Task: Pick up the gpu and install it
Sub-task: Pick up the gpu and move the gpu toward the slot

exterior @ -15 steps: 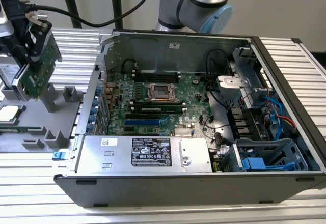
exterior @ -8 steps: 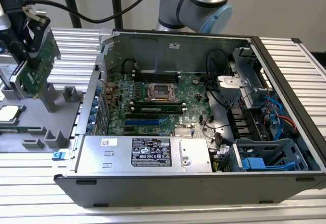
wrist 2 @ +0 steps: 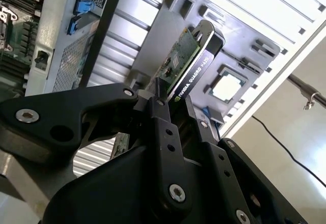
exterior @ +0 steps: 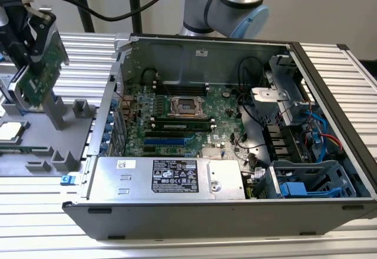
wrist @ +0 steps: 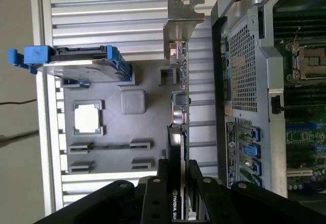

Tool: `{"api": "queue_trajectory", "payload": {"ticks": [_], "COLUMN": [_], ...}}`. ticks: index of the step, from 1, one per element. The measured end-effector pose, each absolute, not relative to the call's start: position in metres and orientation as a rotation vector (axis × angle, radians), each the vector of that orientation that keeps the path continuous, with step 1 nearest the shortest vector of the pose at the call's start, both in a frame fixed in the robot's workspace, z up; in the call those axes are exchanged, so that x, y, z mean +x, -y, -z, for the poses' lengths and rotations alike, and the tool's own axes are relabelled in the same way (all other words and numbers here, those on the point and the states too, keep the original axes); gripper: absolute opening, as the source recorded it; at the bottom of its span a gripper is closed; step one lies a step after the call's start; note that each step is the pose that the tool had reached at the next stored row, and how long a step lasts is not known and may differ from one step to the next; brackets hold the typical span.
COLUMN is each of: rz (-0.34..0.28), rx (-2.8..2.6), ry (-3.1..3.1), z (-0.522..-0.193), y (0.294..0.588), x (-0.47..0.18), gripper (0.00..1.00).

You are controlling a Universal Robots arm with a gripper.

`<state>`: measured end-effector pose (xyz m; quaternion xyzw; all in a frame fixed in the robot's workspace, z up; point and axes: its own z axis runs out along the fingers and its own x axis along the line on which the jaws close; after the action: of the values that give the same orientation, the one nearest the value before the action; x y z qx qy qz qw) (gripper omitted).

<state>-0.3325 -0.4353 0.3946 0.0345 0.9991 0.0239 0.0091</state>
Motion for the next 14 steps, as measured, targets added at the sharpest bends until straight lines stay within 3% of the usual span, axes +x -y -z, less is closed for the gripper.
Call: {"api": "queue_trajectory", "payload": {"ticks": [14], "rz": [-0.075], "rx": [0.108], "ry": [-3.121], "z": [-0.406], "y": [0.435], "x": [-0.332], "gripper": [0.00]}}
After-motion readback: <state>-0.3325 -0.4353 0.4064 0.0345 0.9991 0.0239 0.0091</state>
